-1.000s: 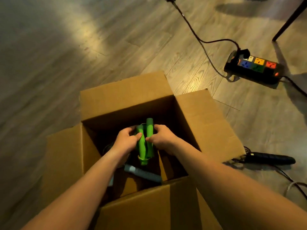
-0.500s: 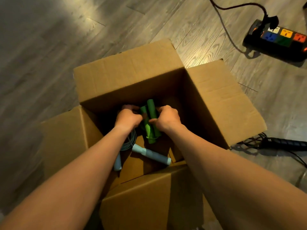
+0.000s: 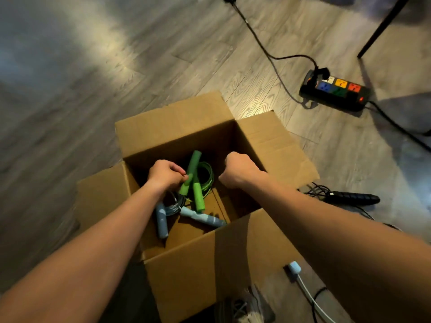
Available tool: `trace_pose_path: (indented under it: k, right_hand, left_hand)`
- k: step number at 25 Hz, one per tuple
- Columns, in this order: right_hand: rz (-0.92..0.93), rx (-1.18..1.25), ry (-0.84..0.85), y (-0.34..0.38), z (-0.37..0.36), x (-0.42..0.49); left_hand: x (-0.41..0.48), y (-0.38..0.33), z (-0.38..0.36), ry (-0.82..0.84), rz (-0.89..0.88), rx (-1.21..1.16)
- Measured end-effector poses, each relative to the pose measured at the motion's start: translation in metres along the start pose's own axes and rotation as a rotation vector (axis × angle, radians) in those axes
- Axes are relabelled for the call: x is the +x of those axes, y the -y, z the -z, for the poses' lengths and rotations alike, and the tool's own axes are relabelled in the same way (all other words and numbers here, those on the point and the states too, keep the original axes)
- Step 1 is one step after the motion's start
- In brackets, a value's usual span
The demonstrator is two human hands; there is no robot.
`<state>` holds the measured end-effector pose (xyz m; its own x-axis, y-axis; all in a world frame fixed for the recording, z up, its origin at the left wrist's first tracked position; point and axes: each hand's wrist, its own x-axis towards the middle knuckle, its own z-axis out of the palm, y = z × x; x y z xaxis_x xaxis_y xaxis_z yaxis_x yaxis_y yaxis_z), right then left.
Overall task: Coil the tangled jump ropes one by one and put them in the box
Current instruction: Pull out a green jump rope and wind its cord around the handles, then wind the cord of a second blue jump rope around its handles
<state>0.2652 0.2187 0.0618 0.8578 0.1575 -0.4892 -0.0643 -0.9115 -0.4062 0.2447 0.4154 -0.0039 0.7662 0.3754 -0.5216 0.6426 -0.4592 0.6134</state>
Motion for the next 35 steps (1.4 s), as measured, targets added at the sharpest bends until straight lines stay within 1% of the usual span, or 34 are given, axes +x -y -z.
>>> trace_pose_path:
  k: [4,6,8,11,14,16,19,22,24,26,28,31,32,33,35]
  right_hand:
    - [0.061,0.028,0.034,-0.018,0.023,-0.057]
    - [0.069,0.080,0.030,-0.036,0.035,-0.087]
    - [0.024,0.139,-0.013,-0.061,0.052,-0.118]
    - [-0.072,0.185,-0.083,-0.115,0.080,-0.161]
    - [-0.177,0.180,-0.138,-0.186,0.096,-0.200]
    - [-0.263,0.204,-0.156,-0.238,0.090,-0.220]
    - [-0.371,0.223,-0.135,-0.303,0.064,-0.234]
    - [-0.437,0.297,-0.102,-0.350,0.029,-0.242]
    - [-0.431,0.351,-0.025,-0.369,-0.004,-0.250]
    - [-0.377,0.351,0.116,-0.377,-0.045,-0.260]
    - [-0.333,0.219,0.193,-0.378,-0.076,-0.268]
    - [-0.255,-0.003,0.167,-0.380,-0.091,-0.276]
    - [-0.250,-0.039,0.153,-0.380,-0.086,-0.276]
    - [-0.255,-0.060,0.139,-0.381,-0.078,-0.278]
    - [-0.277,-0.079,0.116,-0.384,-0.056,-0.284]
  left_hand:
    - [-0.047,-0.044,0.008,0.070,-0.093,0.029]
    - [-0.078,-0.073,-0.001,0.121,-0.184,0.060]
    - [-0.114,-0.101,-0.017,0.176,-0.292,0.120]
    - [-0.162,-0.134,-0.059,0.268,-0.416,0.196]
    - [-0.198,-0.156,-0.121,0.389,-0.459,0.248]
    - [-0.218,-0.163,-0.168,0.497,-0.479,0.304]
    - [-0.239,-0.161,-0.233,0.610,-0.512,0.409]
    - [-0.257,-0.134,-0.294,0.674,-0.638,0.601]
    - [-0.267,-0.098,-0.326,0.843,-0.675,0.782]
    - [-0.270,-0.059,-0.347,0.981,-0.716,1.014]
    - [-0.266,-0.031,-0.354,1.030,-0.797,1.237]
    - [-0.264,-0.023,-0.354,1.069,-0.945,1.474]
    - [-0.265,-0.028,-0.353,1.098,-0.965,1.483]
    - [-0.268,-0.037,-0.350,1.139,-0.970,1.436]
    - [-0.282,-0.065,-0.342,1.186,-0.948,1.225]
